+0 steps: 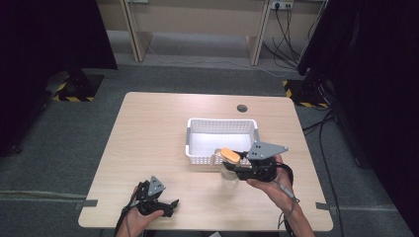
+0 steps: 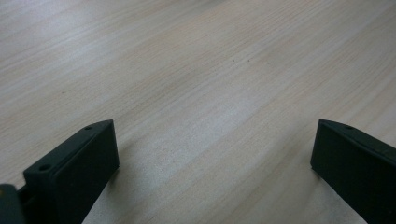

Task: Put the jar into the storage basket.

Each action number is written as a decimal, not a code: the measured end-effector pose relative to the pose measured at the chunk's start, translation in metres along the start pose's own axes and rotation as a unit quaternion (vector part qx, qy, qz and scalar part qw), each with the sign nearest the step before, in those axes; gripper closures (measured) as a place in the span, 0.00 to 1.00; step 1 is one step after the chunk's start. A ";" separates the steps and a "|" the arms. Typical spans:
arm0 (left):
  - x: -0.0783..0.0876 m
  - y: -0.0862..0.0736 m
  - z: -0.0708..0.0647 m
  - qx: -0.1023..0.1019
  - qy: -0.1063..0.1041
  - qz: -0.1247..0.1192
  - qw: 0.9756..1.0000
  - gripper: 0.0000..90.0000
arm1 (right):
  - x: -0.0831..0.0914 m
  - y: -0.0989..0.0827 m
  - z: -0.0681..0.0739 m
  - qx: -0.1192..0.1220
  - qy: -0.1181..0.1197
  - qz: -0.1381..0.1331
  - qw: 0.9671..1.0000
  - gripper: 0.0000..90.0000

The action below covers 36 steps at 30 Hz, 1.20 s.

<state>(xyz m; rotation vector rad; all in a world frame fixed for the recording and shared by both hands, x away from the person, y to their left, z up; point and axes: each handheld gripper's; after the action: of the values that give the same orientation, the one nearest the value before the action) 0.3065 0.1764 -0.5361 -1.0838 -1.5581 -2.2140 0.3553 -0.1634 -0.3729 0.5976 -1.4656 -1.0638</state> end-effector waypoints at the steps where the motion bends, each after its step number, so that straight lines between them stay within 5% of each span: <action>1: 0.000 0.000 0.000 0.000 0.000 0.000 1.000 0.00 | 0.000 0.000 0.000 0.000 0.000 0.000 1.000 0.64; 21: 0.000 0.000 0.000 0.000 0.000 0.000 1.000 0.00 | -0.007 0.045 -0.027 -0.003 -0.003 -0.009 1.000 0.64; 36: 0.000 0.000 0.000 0.000 0.000 0.000 1.000 0.00 | -0.022 0.056 -0.061 -0.026 -0.030 -0.009 0.999 0.64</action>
<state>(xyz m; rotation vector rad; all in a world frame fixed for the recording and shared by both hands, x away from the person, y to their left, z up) 0.3064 0.1766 -0.5361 -1.0849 -1.5585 -2.2142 0.4301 -0.1359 -0.3406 0.5471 -1.4830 -1.1397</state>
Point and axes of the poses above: each handheld gripper's, and its own axes: x roughly backward along the jaws, y roughly out of its top, z roughly to its left, and after that the axes turned 15 degrees about y, right-handed
